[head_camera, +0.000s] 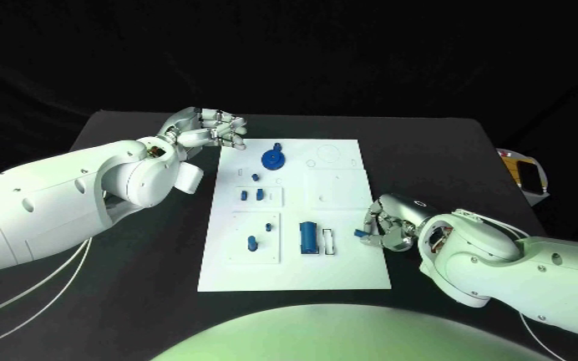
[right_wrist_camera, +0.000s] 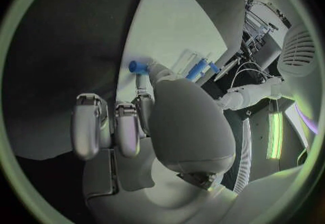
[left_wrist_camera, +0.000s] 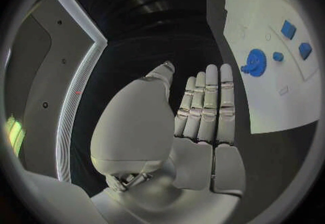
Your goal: Assemble the parts on the task board
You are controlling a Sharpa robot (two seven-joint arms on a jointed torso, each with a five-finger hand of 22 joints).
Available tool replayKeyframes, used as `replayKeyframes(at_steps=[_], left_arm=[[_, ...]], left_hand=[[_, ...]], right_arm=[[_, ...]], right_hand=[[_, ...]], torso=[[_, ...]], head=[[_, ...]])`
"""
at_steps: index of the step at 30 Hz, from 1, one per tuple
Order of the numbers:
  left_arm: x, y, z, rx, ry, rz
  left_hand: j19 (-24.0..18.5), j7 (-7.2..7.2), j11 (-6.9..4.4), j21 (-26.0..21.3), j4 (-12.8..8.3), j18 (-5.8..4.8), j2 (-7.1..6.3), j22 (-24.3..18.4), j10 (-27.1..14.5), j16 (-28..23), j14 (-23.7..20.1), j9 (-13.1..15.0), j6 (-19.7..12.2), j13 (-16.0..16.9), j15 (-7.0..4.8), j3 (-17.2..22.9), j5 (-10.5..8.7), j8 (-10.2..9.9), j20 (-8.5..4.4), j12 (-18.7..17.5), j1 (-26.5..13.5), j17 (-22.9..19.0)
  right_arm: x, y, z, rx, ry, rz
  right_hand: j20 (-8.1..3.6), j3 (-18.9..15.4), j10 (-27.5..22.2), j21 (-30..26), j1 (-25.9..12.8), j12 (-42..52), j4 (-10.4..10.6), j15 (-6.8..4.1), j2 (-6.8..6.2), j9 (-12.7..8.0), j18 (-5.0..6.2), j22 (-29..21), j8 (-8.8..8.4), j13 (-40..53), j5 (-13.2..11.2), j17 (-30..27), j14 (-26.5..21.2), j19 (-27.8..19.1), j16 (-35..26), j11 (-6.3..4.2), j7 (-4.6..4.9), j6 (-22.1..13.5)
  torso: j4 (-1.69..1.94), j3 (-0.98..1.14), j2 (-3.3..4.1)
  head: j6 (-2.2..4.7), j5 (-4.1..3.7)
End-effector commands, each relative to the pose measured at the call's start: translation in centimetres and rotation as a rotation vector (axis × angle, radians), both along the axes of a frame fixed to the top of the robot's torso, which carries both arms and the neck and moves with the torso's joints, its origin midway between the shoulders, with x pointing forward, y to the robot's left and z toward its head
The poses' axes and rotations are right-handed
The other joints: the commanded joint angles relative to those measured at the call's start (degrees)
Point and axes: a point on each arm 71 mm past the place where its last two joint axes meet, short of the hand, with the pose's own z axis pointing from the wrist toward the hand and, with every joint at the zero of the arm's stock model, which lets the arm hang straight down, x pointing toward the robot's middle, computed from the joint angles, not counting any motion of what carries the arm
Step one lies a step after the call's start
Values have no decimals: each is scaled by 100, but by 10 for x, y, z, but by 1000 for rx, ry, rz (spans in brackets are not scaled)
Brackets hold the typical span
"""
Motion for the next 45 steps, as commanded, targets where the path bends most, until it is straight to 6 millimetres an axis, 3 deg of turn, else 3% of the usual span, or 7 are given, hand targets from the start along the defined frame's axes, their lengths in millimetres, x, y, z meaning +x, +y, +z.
replayKeyframes(at_steps=[1, 7, 13, 32, 43, 44, 45], left_arm=[[-1, -3, 1, -5, -5, -16], [0, -3, 1, -5, -5, -17], [-1, -3, 1, -5, -4, -19], [-1, -3, 1, -6, -3, -25], [-2, -4, 1, -6, -3, -26], [-2, -3, 2, -6, -3, -26], [-2, -3, 2, -6, -3, -26]], left_hand=[[24, 17, 1, -38, 8, 67, 33, -5, -38, -32, -41, -5, -18, 9, 18, -37, 22, 13, 27, 20, 17, 5], [25, 16, 1, -41, 7, 67, 35, -7, -40, -33, -42, -6, -18, 9, 18, -38, 22, 14, 28, 21, 22, 7], [25, 16, 1, -41, 7, 67, 35, -7, -40, -33, -42, -6, -18, 9, 18, -38, 22, 14, 28, 21, 22, 7], [27, 15, 1, -46, 6, 68, 39, -10, -45, -35, -44, -8, -19, 9, 18, -39, 23, 14, 28, 22, 31, 10], [27, 15, 1, -46, 6, 68, 39, -10, -45, -35, -44, -8, -19, 9, 18, -39, 23, 14, 28, 22, 31, 10], [27, 15, 1, -46, 6, 68, 39, -10, -45, -35, -44, -8, -19, 9, 18, -39, 23, 14, 28, 22, 31, 10], [27, 15, 1, -46, 6, 68, 39, -10, -45, -35, -44, -8, -19, 9, 18, -39, 23, 14, 28, 22, 31, 10]], right_arm=[[-6, 0, -7, -29, 35, 2], [-8, 5, -1, 20, 30, -16], [-7, 14, 4, 78, 21, -26], [-6, 39, 0, 212, 84, -58], [-7, 47, -3, 216, 114, -41], [-7, 48, -3, 216, 117, -39], [-7, 49, -4, 216, 119, -38]], right_hand=[[-16, 1425, 27, 35, -457, 9, -887, -3, -133, 120, -4, 1226, 111, 364, 89, 1052, 518, 224, -13, 21, 2, -77], [-15, 1784, 41, 56, -849, 12, -1031, -3, -189, 213, -8, 1231, 190, 369, 184, 1068, 521, 232, -9, 25, 12, -114], [-14, 1889, 42, 73, -1068, 7, -1039, 1, -198, 241, -11, 1236, 210, 367, 230, 1074, 523, 239, -7, 27, 13, -123], [-10, 1943, 34, 11, -1256, -10, -1040, 7, -224, 261, 1, 1219, 220, 359, 295, 1053, 518, 217, -14, 36, 23, -134], [-5, 1910, 59, 36, -1604, 44, -946, 11, -282, 273, -3, 1225, 230, 397, 300, 1076, 524, 226, -7, 39, 24, -99], [-5, 1882, 66, 44, -1697, 58, -907, 12, -295, 273, -5, 1227, 231, 406, 332, 1082, 525, 230, -5, 40, 25, -87], [-2, 1821, 72, 52, -1811, 70, -861, 7, -317, 277, -7, 1229, 234, 416, 549, 1086, 526, 232, -3, 37, 23, -72]], torso=[[2, 0, 3], [0, -3, 0], [3, -4, 4], [-1, -4, 12], [-4, -1, 8], [-4, 0, 7], [-1, 0, 10]], head=[[1, 5], [1, -4], [1, -3], [1, 13], [1, 12], [1, 12], [1, 10]])
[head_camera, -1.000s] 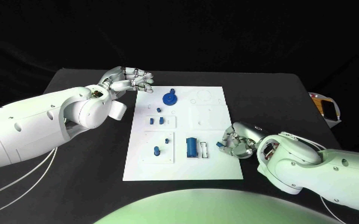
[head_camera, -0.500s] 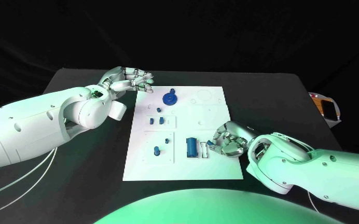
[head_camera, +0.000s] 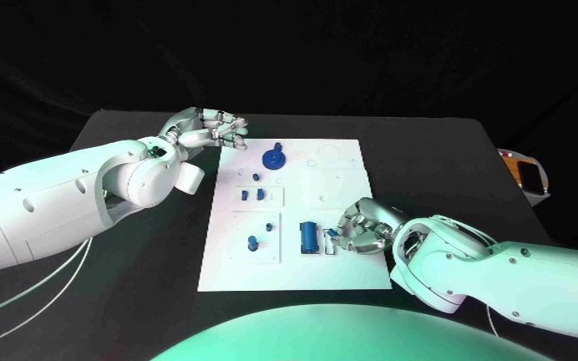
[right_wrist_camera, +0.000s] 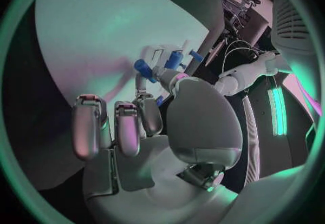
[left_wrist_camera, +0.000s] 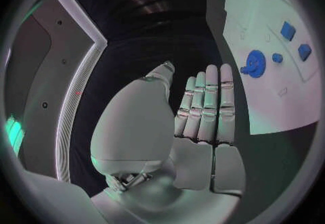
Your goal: Assemble the parts on the task board
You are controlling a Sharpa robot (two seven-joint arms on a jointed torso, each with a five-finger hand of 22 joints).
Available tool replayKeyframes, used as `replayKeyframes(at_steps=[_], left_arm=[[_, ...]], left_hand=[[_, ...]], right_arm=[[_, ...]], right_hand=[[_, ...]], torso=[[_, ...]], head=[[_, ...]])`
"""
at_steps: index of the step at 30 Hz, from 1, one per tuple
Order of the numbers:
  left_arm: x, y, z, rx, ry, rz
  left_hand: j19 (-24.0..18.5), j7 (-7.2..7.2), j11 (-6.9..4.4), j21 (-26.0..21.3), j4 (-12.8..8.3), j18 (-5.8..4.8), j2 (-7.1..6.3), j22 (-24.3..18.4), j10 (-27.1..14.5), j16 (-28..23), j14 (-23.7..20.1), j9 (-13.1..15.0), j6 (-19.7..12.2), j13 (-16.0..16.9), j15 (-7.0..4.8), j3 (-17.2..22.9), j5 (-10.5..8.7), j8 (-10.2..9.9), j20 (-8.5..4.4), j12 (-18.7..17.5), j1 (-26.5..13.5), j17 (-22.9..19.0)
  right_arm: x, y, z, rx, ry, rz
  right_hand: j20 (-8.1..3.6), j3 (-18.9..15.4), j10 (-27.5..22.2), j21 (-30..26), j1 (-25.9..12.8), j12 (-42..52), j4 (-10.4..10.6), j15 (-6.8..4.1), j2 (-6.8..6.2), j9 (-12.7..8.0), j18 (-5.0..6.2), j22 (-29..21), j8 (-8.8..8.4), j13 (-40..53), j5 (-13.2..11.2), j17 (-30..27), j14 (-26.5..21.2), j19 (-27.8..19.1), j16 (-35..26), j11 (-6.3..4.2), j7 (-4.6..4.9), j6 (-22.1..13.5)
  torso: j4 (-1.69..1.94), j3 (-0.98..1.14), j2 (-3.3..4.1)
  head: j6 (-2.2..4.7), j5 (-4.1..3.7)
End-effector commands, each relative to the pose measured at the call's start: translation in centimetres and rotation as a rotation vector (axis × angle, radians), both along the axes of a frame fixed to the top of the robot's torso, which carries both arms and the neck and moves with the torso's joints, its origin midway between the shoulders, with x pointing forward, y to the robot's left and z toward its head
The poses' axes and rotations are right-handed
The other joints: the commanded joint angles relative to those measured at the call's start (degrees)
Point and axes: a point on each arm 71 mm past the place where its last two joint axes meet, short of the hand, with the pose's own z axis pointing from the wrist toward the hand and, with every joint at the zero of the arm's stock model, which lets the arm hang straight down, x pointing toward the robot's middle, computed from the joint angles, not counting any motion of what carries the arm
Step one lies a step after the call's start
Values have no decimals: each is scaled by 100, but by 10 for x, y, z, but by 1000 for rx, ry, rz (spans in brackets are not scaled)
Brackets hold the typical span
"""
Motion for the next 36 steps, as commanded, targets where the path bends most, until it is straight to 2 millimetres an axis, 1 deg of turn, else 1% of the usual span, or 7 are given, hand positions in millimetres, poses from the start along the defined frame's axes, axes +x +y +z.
replayKeyframes(at_steps=[1, 4, 7, 20, 30, 33, 36], left_arm=[[-1, -3, 1, -8, -4, -19], [-1, -2, 1, -8, -3, -19], [-1, -2, 1, -7, -3, -18], [-1, -2, 1, -4, -1, -21], [-1, -2, 1, -2, 0, -21], [-1, -2, 1, -2, 1, -23], [-1, -2, 1, -1, 1, -22]], left_hand=[[27, 16, 1, -25, 5, 68, 39, -6, -45, -35, -24, -8, -19, 6, -3, -39, 23, 15, 28, 23, 31, 6], [29, 18, 3, -34, 8, 68, 39, -12, -53, -39, -28, -12, -20, 6, -1, -49, 21, 16, 30, 26, 34, 12], [29, 18, 3, -34, 8, 68, 39, -12, -53, -39, -28, -12, -20, 6, -1, -49, 21, 16, 30, 26, 34, 12], [31, 19, 4, -40, 10, 68, 42, -15, -59, -41, -29, -14, -21, 6, 0, -55, 21, 17, 31, 27, 35, 16], [31, 19, 4, -40, 10, 68, 42, -15, -59, -41, -29, -14, -21, 6, 0, -55, 21, 17, 31, 27, 35, 16], [31, 19, 4, -40, 10, 68, 42, -15, -59, -41, -29, -14, -21, 6, 0, -55, 21, 17, 31, 27, 35, 16], [33, 19, 6, -45, 10, 68, 48, -19, -69, -43, -31, -16, -22, 5, 1, -57, 23, 18, 32, 25, 38, 19]], right_arm=[[-1, 3, -2, 4, 22, 16], [-1, 4, -2, 2, 23, 15], [-1, 5, -3, -1, 25, 17], [0, 7, -6, -26, 49, 35], [0, 8, -7, -29, 51, 43], [0, 9, -6, -31, 46, 47], [1, 8, -7, -32, 43, 49]], right_hand=[[-7, -74, 23, 12, -221, 37, 81, 9, -22, 126, -7, 1226, 16, 468, 305, 1084, 525, 232, -4, 27, -51, 71], [-4, -225, 36, 7, -386, 69, 171, 13, -49, 128, -6, 1225, 18, 492, 116, 1087, 526, 231, -3, 32, -47, 94], [-3, -304, 42, 18, -465, 84, 232, 15, -50, 125, -8, 1228, 13, 504, 98, 1092, 527, 235, -1, 34, -45, 102], [-5, -624, 74, 19, -653, 162, 472, 11, -22, 122, -7, 1228, 4, 562, 345, 1099, 528, 235, 1, 30, -52, 146], [-5, -799, 70, 3, -711, 155, 568, 14, -67, 120, -4, 1223, -5, 562, 383, 1085, 525, 228, -4, 34, -46, 150], [-5, -1010, 67, -3, -759, 151, 710, 13, -87, 118, -3, 1221, -14, 565, 588, 1088, 525, 225, -3, 35, -46, 156], [-5, -1066, 66, -3, -768, 149, 748, 14, -91, 117, -3, 1221, -18, 565, 609, 1091, 526, 225, -2, 35, -45, 155]], torso=[[4, 1, 1], [5, 1, 5], [5, 1, 7], [-1, 4, -3], [-2, 3, -5], [0, 2, -4], [1, 4, -5]], head=[[0, -4], [0, 3], [0, 9], [0, 14], [0, 17], [0, 24], [0, 17]])
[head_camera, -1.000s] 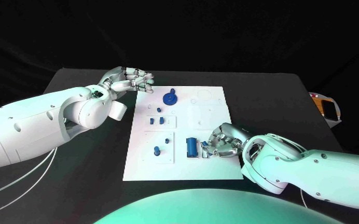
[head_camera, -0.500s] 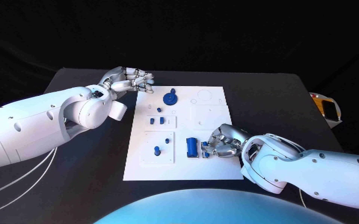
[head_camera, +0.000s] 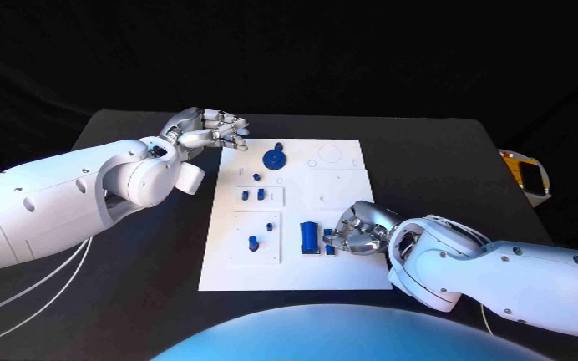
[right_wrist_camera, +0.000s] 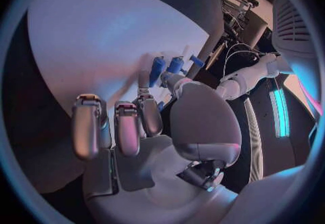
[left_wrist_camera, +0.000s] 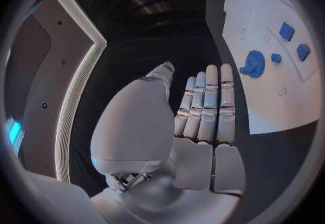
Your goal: Assemble the parts on the task board
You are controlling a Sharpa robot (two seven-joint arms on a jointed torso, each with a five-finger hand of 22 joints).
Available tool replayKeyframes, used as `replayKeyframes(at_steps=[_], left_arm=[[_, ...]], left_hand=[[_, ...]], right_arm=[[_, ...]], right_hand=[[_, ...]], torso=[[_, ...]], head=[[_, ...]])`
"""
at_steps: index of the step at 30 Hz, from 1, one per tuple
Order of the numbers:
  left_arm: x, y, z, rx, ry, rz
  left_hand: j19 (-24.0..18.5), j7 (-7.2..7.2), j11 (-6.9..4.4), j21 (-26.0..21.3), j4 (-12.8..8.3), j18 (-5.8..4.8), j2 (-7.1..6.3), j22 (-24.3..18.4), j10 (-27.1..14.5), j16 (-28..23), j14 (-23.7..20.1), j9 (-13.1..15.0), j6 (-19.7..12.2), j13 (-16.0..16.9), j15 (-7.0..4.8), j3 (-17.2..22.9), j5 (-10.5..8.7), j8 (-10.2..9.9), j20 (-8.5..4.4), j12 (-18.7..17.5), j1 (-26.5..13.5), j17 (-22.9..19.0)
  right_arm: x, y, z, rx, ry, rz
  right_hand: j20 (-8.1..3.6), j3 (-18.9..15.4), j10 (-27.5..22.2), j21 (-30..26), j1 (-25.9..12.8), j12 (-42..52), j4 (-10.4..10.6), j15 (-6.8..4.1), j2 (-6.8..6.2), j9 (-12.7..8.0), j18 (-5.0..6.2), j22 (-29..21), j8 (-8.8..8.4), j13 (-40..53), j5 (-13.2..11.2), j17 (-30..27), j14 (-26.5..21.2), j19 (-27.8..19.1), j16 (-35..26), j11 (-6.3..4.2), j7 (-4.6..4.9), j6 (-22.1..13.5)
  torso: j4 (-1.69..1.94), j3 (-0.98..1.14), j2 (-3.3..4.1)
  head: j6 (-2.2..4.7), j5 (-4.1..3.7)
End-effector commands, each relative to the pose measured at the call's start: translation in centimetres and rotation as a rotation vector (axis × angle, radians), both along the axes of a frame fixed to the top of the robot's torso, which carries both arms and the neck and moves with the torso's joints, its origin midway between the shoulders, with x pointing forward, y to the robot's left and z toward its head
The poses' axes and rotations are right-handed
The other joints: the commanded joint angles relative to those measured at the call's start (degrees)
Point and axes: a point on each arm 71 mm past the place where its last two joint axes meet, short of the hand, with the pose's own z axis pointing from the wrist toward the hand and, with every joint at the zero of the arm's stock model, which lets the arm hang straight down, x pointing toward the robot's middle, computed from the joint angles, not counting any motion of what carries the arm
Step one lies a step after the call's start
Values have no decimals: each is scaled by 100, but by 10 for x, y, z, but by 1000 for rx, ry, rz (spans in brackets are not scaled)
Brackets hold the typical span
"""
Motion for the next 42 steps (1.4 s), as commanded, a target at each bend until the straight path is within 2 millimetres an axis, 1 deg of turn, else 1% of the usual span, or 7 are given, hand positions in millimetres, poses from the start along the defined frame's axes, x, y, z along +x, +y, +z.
replayKeyframes(at_steps=[1, 12, 28, 34, 39, 40, 42], left_arm=[[0, -2, 1, -6, -3, -19], [0, -3, 1, -5, -3, -19], [1, -2, 1, -5, -11, -11], [3, -2, 2, -22, -34, 14], [5, -2, 3, -55, -67, 49], [7, -2, 3, -68, -74, 64], [9, -1, 1, -80, -81, 85]], left_hand=[[11, 19, 7, -22, -6, 68, 29, -5, -28, -20, -31, -8, -22, 7, 1, -41, 23, 18, 10, 26, 20, 8], [11, 19, 7, -22, -6, 68, 29, -5, -28, -20, -31, -8, -22, 7, 1, -41, 23, 18, 10, 26, 20, 8], [14, 19, 7, -29, -10, 69, 41, -10, -39, -23, -34, -12, -26, 6, 2, -39, 25, 18, 11, 26, 35, 13], [25, 17, 2, -32, -11, 72, 61, -13, -25, -19, -24, -16, -24, 11, -2, -30, 28, 21, 10, 40, 55, 21], [55, 9, -13, -33, -11, 75, 89, -17, 32, -8, 5, -23, -14, 23, -17, -8, 29, 27, 2, 79, 96, 40], [60, 5, -19, -37, -11, 74, 98, -20, 55, -9, 8, -26, -9, 26, -21, 1, 29, 30, 0, 92, 110, 44], [58, 2, -24, -43, -9, 73, 104, -24, 76, -11, 12, -28, -6, 29, -25, 8, 28, 31, 0, 103, 116, 47]], right_arm=[[-1, 1, -1, -12, 2, 25], [-2, 1, 0, -6, -4, 36], [5, -15, 9, 99, -82, -1], [27, -22, 25, 314, -219, 17], [58, -38, 35, 449, -287, -36], [70, -44, 36, 494, -288, -76], [84, -52, 37, 550, -280, -131]], right_hand=[[-5, -89, 44, -4, -49, 11, 37, 14, -13, 4, -3, 1223, -24, 564, 40, 1079, 524, 224, -4, 16, 22, 2], [-5, -442, 47, -4, -31, 18, 208, 12, -19, 6, -3, 1223, -33, 575, -306, 1087, 525, 224, -2, 11, 13, 10], [8, -622, -64, -196, 616, -218, 45, 38, -4, -41, 33, 1171, -154, 436, -420, 994, 505, 150, -37, 53, 73, -148], [151, -797, -334, -883, 905, -633, 59, 213, 68, -192, 156, 985, -545, 173, -293, 662, 425, -116, -175, 258, 307, -638], [214, -886, -686, -1638, 1084, -1232, 53, 262, 145, -233, 292, 768, -676, -227, -249, 202, 299, -406, -399, 314, 367, -707], [247, -922, -1103, -2429, 1197, -1930, 52, 298, 204, -252, 422, 523, -755, -701, -250, -308, 135, -720, -685, 352, 404, -760], [317, -893, -2064, -4203, 1393, -3486, 15, 366, 284, -264, 681, -89, -853, -1799, -278, -1614, -387, -1452, -1531, 427, 486, -880]], torso=[[2, -1, 1], [4, -1, -1], [-9, 1, -19], [-11, -26, -56], [-25, -54, -134], [-31, -67, -168], [-37, -77, -206]], head=[[0, -5], [0, -11], [0, -11], [14, -49], [151, -52], [302, -69], [375, -75]])
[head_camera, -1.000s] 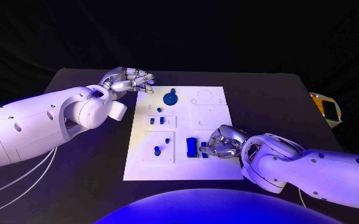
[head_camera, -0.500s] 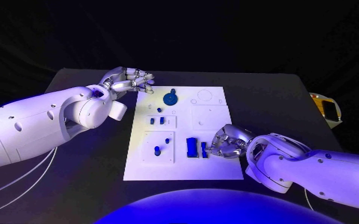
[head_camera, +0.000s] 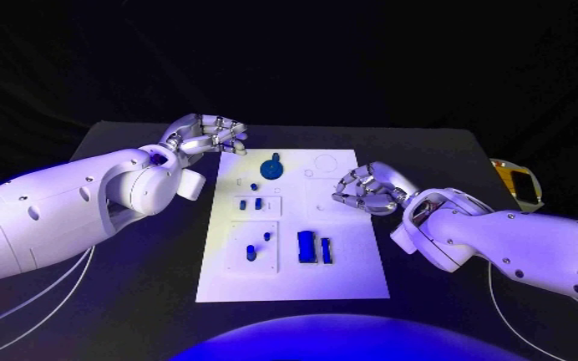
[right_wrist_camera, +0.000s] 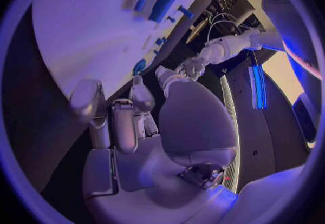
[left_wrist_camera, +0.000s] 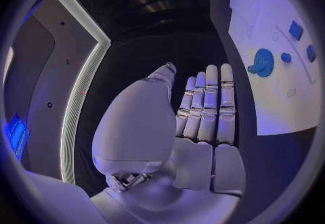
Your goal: Assemble the parts on the task board
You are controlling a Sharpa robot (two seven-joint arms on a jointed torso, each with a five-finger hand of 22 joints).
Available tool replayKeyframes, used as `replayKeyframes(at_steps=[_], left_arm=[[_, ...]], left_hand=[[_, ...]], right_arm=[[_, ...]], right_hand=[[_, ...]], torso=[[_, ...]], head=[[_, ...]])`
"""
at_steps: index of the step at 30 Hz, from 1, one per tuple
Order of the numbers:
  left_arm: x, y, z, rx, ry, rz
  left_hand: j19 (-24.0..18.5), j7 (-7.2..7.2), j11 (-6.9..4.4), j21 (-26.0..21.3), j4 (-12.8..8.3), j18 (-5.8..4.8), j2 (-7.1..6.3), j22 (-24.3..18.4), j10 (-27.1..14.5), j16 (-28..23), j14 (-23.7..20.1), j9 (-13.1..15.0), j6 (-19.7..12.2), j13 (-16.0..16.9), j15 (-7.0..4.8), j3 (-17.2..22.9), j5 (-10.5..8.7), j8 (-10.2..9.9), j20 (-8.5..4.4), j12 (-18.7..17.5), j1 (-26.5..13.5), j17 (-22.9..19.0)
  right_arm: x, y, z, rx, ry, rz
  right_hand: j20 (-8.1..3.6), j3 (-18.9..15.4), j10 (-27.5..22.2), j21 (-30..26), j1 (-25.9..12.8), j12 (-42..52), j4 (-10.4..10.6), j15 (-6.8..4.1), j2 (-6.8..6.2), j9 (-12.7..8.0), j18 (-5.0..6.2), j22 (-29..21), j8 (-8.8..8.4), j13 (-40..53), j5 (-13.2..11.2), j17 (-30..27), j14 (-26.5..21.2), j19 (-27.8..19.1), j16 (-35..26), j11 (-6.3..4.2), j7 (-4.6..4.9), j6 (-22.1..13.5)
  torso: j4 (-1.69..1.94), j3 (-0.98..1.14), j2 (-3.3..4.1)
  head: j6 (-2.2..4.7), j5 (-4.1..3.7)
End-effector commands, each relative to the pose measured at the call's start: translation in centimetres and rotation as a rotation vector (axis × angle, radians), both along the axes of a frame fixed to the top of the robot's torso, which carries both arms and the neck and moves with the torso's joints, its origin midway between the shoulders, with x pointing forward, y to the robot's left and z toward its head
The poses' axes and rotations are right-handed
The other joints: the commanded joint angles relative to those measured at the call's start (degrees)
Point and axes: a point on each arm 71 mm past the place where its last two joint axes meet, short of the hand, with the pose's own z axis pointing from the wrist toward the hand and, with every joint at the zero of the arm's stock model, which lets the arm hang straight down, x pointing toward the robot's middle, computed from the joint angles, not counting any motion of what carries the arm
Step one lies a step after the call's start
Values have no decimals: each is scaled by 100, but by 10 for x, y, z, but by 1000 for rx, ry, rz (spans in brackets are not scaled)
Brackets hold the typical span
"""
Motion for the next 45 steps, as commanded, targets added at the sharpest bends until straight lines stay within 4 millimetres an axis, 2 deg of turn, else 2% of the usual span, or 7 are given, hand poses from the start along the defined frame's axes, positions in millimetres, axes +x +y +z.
replayKeyframes(at_steps=[1, 17, 18, 25, 26, 30, 45], left_arm=[[6, 3, 1, -67, -55, 76], [41, 14, -29, -106, -58, 261], [39, 12, -31, -74, -29, 219], [33, 5, -29, -73, -41, 239], [32, 3, -28, -72, -44, 244], [23, -6, -25, -70, -60, 270], [-24, -42, -2, -49, -132, 390]], left_hand=[[6, -4, -12, -39, -5, 70, 23, -17, 89, -22, 7, -10, 2, 13, -27, 15, 27, 34, 1, 51, 33, 8], [-1083, -89, 286, -1595, -15, -11, 134, -924, -441, -2053, -1148, -395, -363, -309, 471, -185, 20, -450, 505, -1340, 17, -928], [-5500, -1115, -787, -2334, -1668, -973, 927, -1412, -5725, -2895, -5866, -1367, -5121, -664, -523, -1123, -1050, -1844, -1158, -2079, -2514, -2530], [-5500, -1115, -787, -2334, -1668, -973, 927, -1412, -5725, -2895, -5866, -1367, -5121, -664, -523, -1123, -1050, -1844, -1158, -2079, -3818, -2530], [-5500, -1115, -787, -2334, -1668, -973, 927, -1412, -5725, -2895, -5866, -1367, -5121, -664, -523, -1123, -1050, -1844, -1158, -2079, -3943, -2530], [-5500, -1115, -787, -2334, -1668, -973, 927, -1412, -5725, -2895, -5866, -1367, -5121, -664, -523, -1123, -1050, -1844, -1158, -2079, -8422, -2530], [-5500, -1115, -787, -2334, -1668, -973, 927, -1412, -5725, -2895, -5866, -1367, -5121, -664, -523, -1123, -1050, -1844, -1158, -2079, -8422, -2530]], right_arm=[[24, -11, 8, 282, -14, -78], [118, -35, -12, 585, 53, -259], [116, -38, -12, 462, 25, -300], [111, -28, -6, 499, 14, -313], [109, -26, -5, 509, 11, -316], [102, -14, 4, 553, -2, -333], [60, 30, 50, 725, -35, -411]], right_hand=[[90, 17, -871, -2142, 203, -1390, -30, 83, 86, -8, 309, -379, -97, -1037, -34, -1446, -544, -891, -1017, 83, 79, -130], [863, 1022, -1399, -4803, 450, -4302, -523, 844, 149, -774, 362, -3449, -793, -5255, -431, -4974, -2762, -2186, -6086, 667, 477, -217], [-448, -1580, -7085, -5163, -1778, -5284, -1495, 151, 916, -3017, -683, -7494, -1909, -6554, -1143, -6884, -8338, -7537, -8002, -258, -729, -5096], [-448, -1580, -7085, -5163, -3016, -5284, -1495, 151, 916, -3017, -683, -7494, -1909, -6554, -1143, -6884, -8338, -7537, -8002, -258, -729, -5096], [-448, -1580, -7085, -5163, -7138, -5284, -1495, 151, 916, -3017, -683, -7494, -1909, -6554, -1143, -6884, -8338, -7537, -8002, -258, -729, -5096], [-448, -1580, -7085, -5163, -7138, -5284, -1495, 151, 916, -3017, -683, -7494, -1909, -6554, -1143, -6884, -8338, -7537, -8002, -258, -729, -5096], [-448, -1580, -7085, -5163, -7138, -5284, -1495, 151, 916, -3017, -683, -7494, -1909, -6554, -1143, -6884, -8338, -7537, -8002, -258, -729, -5096]], torso=[[-21, -33, -109], [2, 15, -276], [-10, -1, -264], [-42, 114, -260], [-51, 143, -259], [-71, 216, -257], [-77, 239, -256]], head=[[272, -24], [1124, -32], [1027, -42], [1187, 76], [1228, 107], [1331, 183], [1362, 206]])
